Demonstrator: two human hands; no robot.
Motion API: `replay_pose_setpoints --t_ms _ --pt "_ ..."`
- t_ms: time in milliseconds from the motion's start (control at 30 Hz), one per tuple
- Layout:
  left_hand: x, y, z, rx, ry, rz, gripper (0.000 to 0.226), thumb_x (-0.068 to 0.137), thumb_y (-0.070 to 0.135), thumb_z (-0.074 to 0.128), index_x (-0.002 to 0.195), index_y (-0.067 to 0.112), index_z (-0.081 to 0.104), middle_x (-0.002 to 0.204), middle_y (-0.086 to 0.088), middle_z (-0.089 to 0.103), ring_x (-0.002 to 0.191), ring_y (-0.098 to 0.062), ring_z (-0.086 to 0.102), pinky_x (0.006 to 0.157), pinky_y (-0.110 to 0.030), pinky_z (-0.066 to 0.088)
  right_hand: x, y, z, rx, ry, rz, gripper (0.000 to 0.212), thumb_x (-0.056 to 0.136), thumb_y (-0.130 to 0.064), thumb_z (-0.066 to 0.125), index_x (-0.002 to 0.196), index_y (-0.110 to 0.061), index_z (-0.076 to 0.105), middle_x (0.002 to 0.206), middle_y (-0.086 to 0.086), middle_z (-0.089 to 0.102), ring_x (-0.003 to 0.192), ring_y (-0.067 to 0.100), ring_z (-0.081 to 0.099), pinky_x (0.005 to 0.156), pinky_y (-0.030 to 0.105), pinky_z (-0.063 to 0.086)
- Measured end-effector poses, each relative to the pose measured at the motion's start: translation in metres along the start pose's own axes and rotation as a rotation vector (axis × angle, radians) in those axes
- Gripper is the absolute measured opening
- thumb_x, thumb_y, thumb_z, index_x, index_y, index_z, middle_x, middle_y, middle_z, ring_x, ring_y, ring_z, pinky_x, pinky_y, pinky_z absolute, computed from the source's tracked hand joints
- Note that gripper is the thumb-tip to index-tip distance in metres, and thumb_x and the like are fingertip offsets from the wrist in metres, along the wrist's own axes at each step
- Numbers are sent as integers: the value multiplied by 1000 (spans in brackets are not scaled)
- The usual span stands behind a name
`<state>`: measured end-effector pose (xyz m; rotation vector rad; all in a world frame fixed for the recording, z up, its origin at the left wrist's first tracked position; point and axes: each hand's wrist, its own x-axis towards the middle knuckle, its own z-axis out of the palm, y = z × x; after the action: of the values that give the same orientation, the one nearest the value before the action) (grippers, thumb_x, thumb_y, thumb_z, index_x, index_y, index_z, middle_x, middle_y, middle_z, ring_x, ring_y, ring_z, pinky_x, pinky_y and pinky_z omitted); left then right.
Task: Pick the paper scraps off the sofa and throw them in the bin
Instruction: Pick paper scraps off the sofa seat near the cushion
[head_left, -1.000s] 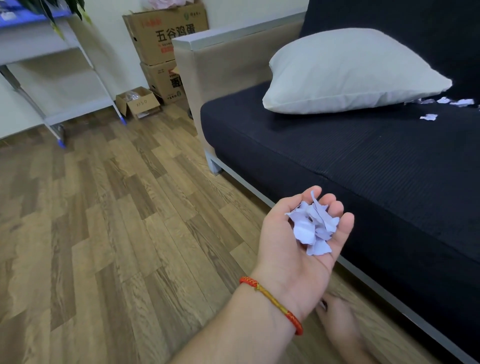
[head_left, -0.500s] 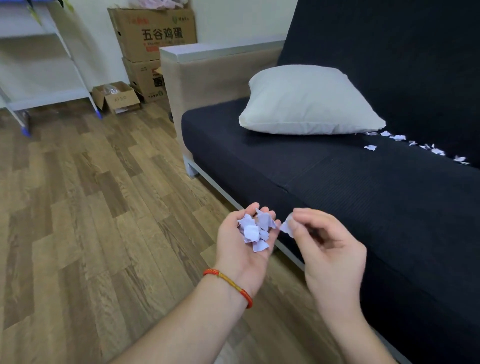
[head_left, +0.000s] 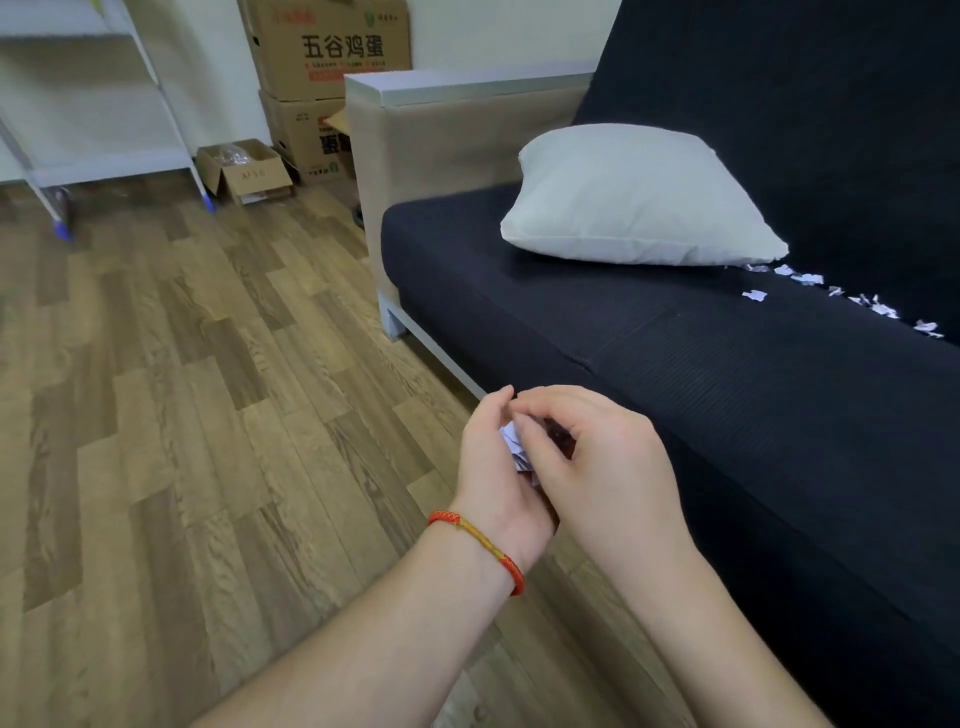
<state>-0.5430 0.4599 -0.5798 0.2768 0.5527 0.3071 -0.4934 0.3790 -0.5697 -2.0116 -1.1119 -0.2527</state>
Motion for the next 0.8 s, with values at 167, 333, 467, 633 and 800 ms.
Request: replay_pose_setpoints --t_ms 167,333,467,633,800 --pt "-1 18 1 -7 -32 5 33 103 26 48 78 9 63 68 -8 61 57 -17 66 52 -25 54 15 -14 -10 168 73 52 14 99 -24 66 96 -28 79 97 -19 78 96 2 73 79 29 59" --pt "0 54 -8 -145 -11 117 23 104 20 52 100 5 69 67 -14 73 59 -26 76 53 -35 63 35 -6 -1 363 175 190 27 102 -45 59 86 -32 76 82 -19 76 84 7 75 66 48 64" --pt "-4 86 -25 -155 8 192 25 103 21 55 101 6 75 81 -15 77 75 -32 79 64 -39 64 40 27 48 348 134 312 35 101 -51 54 83 -32 77 82 -15 76 81 9 73 69 52 63" --pt "-3 105 -41 -184 -3 239 30 106 19 47 101 4 73 92 -16 75 84 -32 76 75 -43 59 14 76 156 248 -121 446 40 100 -44 54 73 -18 68 68 -2 68 58 4 55 60 31 48" --pt "-10 112 -63 -161 -9 215 28 105 19 49 108 3 72 81 -15 77 77 -34 79 61 -43 65 -23 131 249 222 -447 645 13 95 -10 66 100 -8 78 97 4 78 91 22 72 76 29 54"
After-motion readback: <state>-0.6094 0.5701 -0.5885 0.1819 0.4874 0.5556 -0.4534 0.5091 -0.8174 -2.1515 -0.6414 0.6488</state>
